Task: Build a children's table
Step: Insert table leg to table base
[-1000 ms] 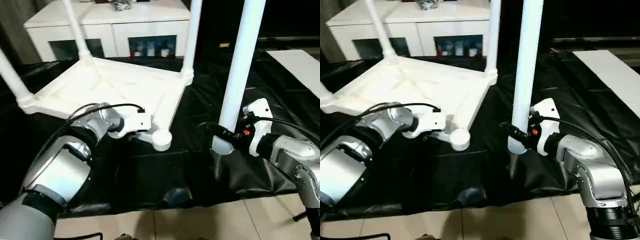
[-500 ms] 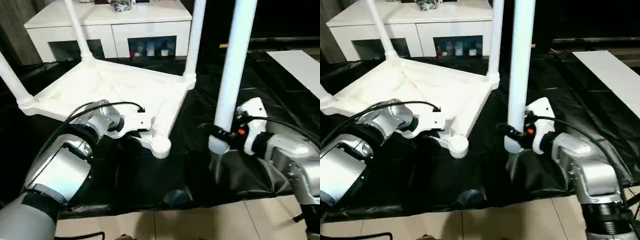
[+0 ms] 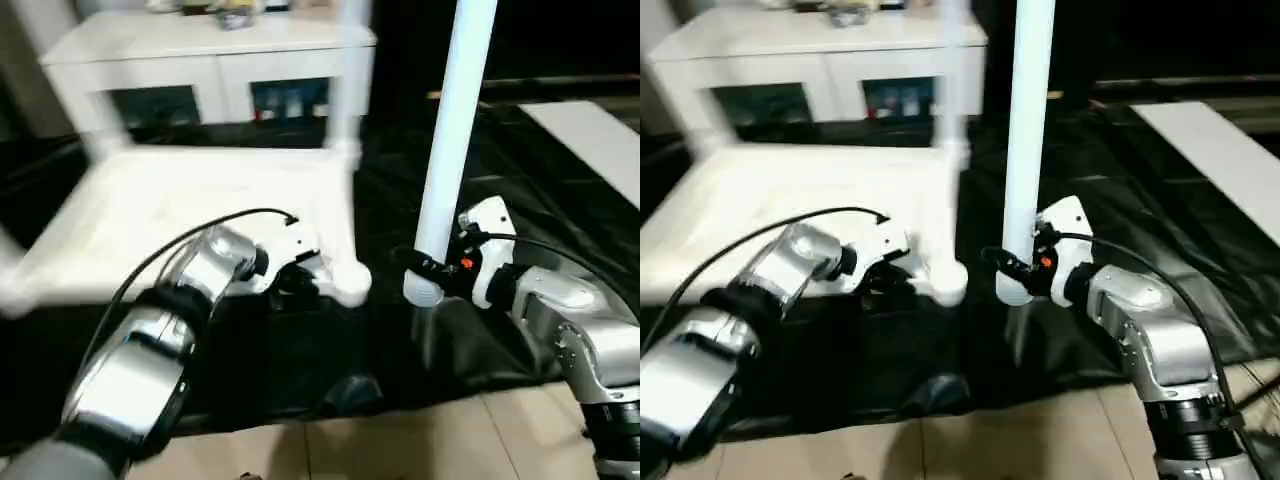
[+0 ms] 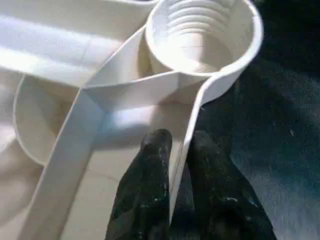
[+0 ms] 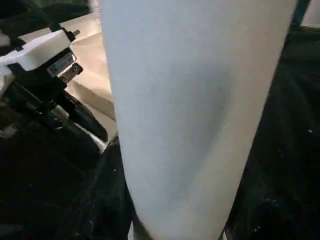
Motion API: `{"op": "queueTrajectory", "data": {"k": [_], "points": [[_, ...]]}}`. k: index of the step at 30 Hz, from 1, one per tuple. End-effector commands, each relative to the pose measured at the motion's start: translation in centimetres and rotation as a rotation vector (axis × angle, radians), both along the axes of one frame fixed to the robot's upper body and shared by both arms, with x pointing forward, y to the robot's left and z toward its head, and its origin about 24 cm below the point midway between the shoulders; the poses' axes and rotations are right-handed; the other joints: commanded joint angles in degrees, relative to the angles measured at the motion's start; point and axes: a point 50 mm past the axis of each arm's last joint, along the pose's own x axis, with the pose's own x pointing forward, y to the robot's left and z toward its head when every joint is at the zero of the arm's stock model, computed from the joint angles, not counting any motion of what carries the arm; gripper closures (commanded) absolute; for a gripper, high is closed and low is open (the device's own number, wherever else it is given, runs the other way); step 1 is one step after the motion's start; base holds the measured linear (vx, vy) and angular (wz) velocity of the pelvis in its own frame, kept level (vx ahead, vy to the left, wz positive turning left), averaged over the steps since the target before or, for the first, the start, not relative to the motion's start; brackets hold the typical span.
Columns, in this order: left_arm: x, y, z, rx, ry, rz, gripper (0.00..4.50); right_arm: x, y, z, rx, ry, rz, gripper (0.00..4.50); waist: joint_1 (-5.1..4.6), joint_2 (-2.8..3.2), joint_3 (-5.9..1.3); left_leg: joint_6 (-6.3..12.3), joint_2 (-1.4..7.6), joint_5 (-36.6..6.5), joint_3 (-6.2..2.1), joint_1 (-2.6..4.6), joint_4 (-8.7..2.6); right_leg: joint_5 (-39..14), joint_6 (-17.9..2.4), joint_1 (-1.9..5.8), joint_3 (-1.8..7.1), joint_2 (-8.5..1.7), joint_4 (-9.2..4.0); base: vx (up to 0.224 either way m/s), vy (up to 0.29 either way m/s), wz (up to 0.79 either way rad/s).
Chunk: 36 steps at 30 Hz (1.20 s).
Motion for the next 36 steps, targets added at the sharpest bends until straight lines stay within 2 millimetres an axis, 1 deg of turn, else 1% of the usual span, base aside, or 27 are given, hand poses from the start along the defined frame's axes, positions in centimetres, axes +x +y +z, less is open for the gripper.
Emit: {"op": "queueTrajectory", "data": {"k": [1,2,3,4,5,6,7,8,9,10,11,12,13,14,15,16,17,20,21,22,24,26,28,29,32,35,36], "points": [[-1.5,0.9,-2.6,0.027,0.029,0.056,4.07,0.4,0.2,0.6,0.005,-0.031,-0.005,2.6,0.22,-1.35,-3.13,1.71,1.35,-19.66,-1.37,0.09,-4.38,-35.49,-4.82,2.26,1.15,-3.41,-6.43,0.0,0.0,0.0],[-1.6,0.8,-2.5,0.022,-0.011,0.02,4.12,0.3,0.2,0.5,0.005,-0.03,-0.007,2.6,-0.3,-1.43,-3.04,1.89,1.38,-20.39,-1.42,-0.16,-4.52,-35.04,-4.73,2.19,0.99,-3.3,-6.58,0.0,0.0,0.0],[-1.7,0.8,-2.4,0.022,-0.041,0.015,4.17,0.3,0.2,0.5,0.005,-0.029,-0.011,2.6,-0.32,-1.35,-3.16,1.76,1.47,-20.77,-1.49,-0.11,-4.59,-34.74,-4.7,2.22,0.97,-3.31,-6.51,0.0,0.0,0.0],[-1.8,0.8,-2.2,0.024,-0.07,0.01,4.22,0.3,0.1,0.4,0.005,-0.029,-0.015,2.6,-0.44,-1.24,-3.31,1.86,1.64,-21.34,-1.39,0.37,-4.57,-33.4,-5.11,1.92,1.05,-3.35,-6.63,0.0,0.0,0.0],[-2.0,0.5,-1.7,0.008,-0.112,-0.036,4.22,0.4,0.0,0.5,0.006,-0.03,-0.024,2.6,-0.39,-1.1,-3.42,1.87,1.8,-21.15,-1.41,0.45,-4.64,-31.68,-5.69,1.94,1.15,-3.42,-6.44,0.0,0.0,0.0],[-2.2,0.3,-1.3,-0.004,-0.137,-0.073,4.31,0.4,0.0,0.5,0.006,-0.03,-0.028,2.6,-0.54,-0.97,-3.41,2.11,1.96,-20.57,-1.38,0.14,-4.93,-28.81,-6.56,2.11,1.13,-3.27,-6.24,0.0,0.0,0.0],[-2.3,0.0,-0.9,-0.028,-0.154,-0.085,4.35,0.4,-0.1,0.5,0.01,-0.031,-0.036,2.6,-0.46,-1.15,-3.46,2.0,2.13,-20.42,-1.31,0.12,-5.02,-27.0,-7.18,2.11,1.21,-3.32,-5.93,0.0,0.0,0.0],[-2.5,-0.2,-0.7,-0.049,-0.159,-0.096,4.39,0.5,-0.2,0.5,0.012,-0.031,-0.039,2.6,-0.4,-1.16,-3.44,1.99,2.02,-20.69,-1.04,0.48,-4.85,-26.21,-7.79,1.74,1.3,-3.22,-6.01,0.0,0.0,0.0],[-2.7,-0.5,-0.3,-0.079,-0.165,-0.107,4.45,0.5,-0.2,0.5,0.014,-0.031,-0.043,2.6,-0.34,-1.17,-3.48,1.92,2.08,-20.49,-1.01,0.51,-4.82,-25.39,-8.27,1.8,1.41,-3.34,-5.86,0.0,0.0,0.0],[-2.9,-0.7,-0.1,-0.096,-0.169,-0.116,4.48,0.5,-0.3,0.5,0.014,-0.031,-0.044,2.6,-0.22,-1.17,-3.45,1.98,2.1,-19.69,-0.95,0.31,-4.88,-24.17,-8.9,1.96,1.53,-3.39,-5.63,0.0,0.0,0.0],[-3.2,-0.9,0.1,-0.113,-0.176,-0.134,3.96,0.5,-0.3,0.5,0.012,-0.032,-0.043,2.6,-0.04,-1.18,-3.55,2.03,2.19,-18.49,-0.84,0.32,-4.81,-22.1,-9.68,1.95,1.7,-3.42,-5.36,0.0,0.0,0.0],[-3.2,-1.0,0.2,-0.119,-0.175,-0.128,3.84,0.6,-0.3,0.6,0.013,-0.033,-0.044,2.6,-0.04,-1.18,-3.55,2.03,2.19,-18.49,-0.84,0.32,-4.81,-22.1,-9.68,1.95,1.7,-3.42,-5.36,0.0,0.0,0.0],[-3.4,-1.2,0.3,-0.138,-0.17,-0.118,3.87,0.6,-0.3,0.6,0.017,-0.035,-0.049,2.6,0.13,-1.26,-3.68,2.37,2.26,-16.63,-0.63,0.36,-4.65,-19.04,-10.81,1.98,1.86,-3.35,-4.96,0.0,0.0,0.0],[-3.5,-1.2,0.4,-0.153,-0.168,-0.102,3.82,0.7,-0.3,0.7,0.023,-0.037,-0.059,2.6,0.28,-1.25,-3.8,2.61,2.33,-15.26,-0.54,0.34,-4.54,-17.16,-11.71,2.05,1.91,-3.42,-4.64,0.0,0.0,0.0],[-3.5,-1.2,0.4,-0.146,-0.178,-0.096,3.68,0.8,-0.3,0.7,0.026,-0.038,-0.063,2.6,0.25,-1.27,-3.79,2.87,2.25,-14.86,-0.45,0.26,-4.47,-16.8,-11.76,2.0,1.9,-3.28,-4.7,0.0,0.0,0.0],[-3.5,-1.1,0.4,-0.137,-0.19,-0.091,3.53,0.8,-0.3,0.7,0.027,-0.038,-0.064,2.6,0.43,-1.23,-3.91,3.19,2.14,-14.02,-0.3,0.43,-4.26,-16.3,-11.77,1.9,1.93,-3.24,-4.66,0.0,0.0,0.0],[-3.4,-0.8,0.4,-0.132,-0.205,-0.074,3.46,0.8,-0.3,0.6,0.028,-0.038,-0.065,2.6,0.4,-1.49,-3.94,3.44,2.08,-13.16,-0.28,0.18,-4.23,-15.71,-11.71,2.08,1.92,-3.22,-4.56,0.0,0.0,0.0],[-3.2,-0.1,0.5,-0.101,-0.218,-0.084,3.48,0.8,-0.1,0.6,0.028,-0.037,-0.06,2.6,0.85,-1.31,-4.0,3.89,2.11,-10.57,-0.32,-0.04,-4.22,-14.38,-11.17,2.31,1.84,-3.18,-4.31,0.0,0.0,0.0],[-3.1,0.0,0.6,-0.1,-0.218,-0.083,3.48,0.8,-0.1,0.6,0.029,-0.037,-0.06,2.6,0.88,-1.32,-3.99,3.84,2.12,-10.52,-0.31,-0.01,-4.25,-14.25,-11.17,2.29,1.84,-3.15,-4.27,0.0,0.0,0.0],[-3.1,0.2,0.6,-0.096,-0.216,-0.083,3.48,0.8,-0.1,0.6,0.029,-0.037,-0.059,2.6,0.92,-1.42,-3.94,3.67,2.11,-10.65,-0.3,-0.03,-4.27,-14.36,-11.17,2.32,1.84,-3.17,-4.26,0.0,0.0,0.0],[-3.0,0.6,0.9,-0.084,-0.215,-0.083,3.48,0.9,-0.2,0.6,0.028,-0.037,-0.059,2.6,0.87,-1.37,-3.86,3.4,2.09,-11.35,-0.32,-0.01,-4.35,-15.4,-11.01,2.32,1.81,-3.21,-4.34,0.0,0.0,0.0],[-3.1,1.1,1.0,-0.071,-0.212,-0.093,3.48,0.9,-0.2,0.6,0.026,-0.037,-0.056,2.6,0.58,-1.36,-3.66,2.61,2.06,-13.46,-0.4,0.08,-4.52,-18.68,-10.03,2.21,1.77,-3.22,-4.7,0.0,0.0,0.0],[-3.2,1.4,1.1,-0.065,-0.205,-0.101,3.48,0.9,-0.2,0.6,0.025,-0.037,-0.055,2.6,0.49,-1.33,-3.62,2.31,2.04,-14.08,-0.45,0.12,-4.59,-19.7,-9.67,2.16,1.77,-3.2,-4.78,0.0,0.0,0.0],[-3.4,1.5,1.1,-0.062,-0.196,-0.11,3.48,0.9,-0.2,0.6,0.024,-0.036,-0.055,2.6,0.42,-1.27,-3.57,1.93,2.1,-15.02,-0.46,0.3,-4.64,-20.9,-9.34,2.01,1.78,-3.22,-4.94,0.0,0.0,0.0],[-3.7,1.7,1.0,-0.057,-0.175,-0.125,3.48,0.8,-0.2,0.6,0.022,-0.036,-0.053,2.6,0.43,-1.2,-3.54,1.55,2.18,-15.6,-0.46,0.44,-4.68,-21.08,-9.42,1.89,1.84,-3.22,-4.97,0.0,0.0,0.0],[-4.0,1.8,0.8,-0.059,-0.161,-0.125,3.48,0.9,-0.1,0.6,0.022,-0.038,-0.051,2.6,0.45,-1.21,-3.64,1.58,2.19,-14.72,-0.47,0.3,-4.67,-19.37,-9.88,2.02,1.9,-3.21,-4.66,0.0,0.0,0.0],[-4.1,1.8,0.7,-0.061,-0.159,-0.119,3.48,0.9,-0.1,0.6,0.021,-0.038,-0.051,2.6,0.46,-1.35,-3.67,1.83,2.13,-14.21,-0.39,0.25,-4.58,-18.77,-10.1,2.04,1.91,-3.21,-4.59,0.0,0.0,0.0]]}}
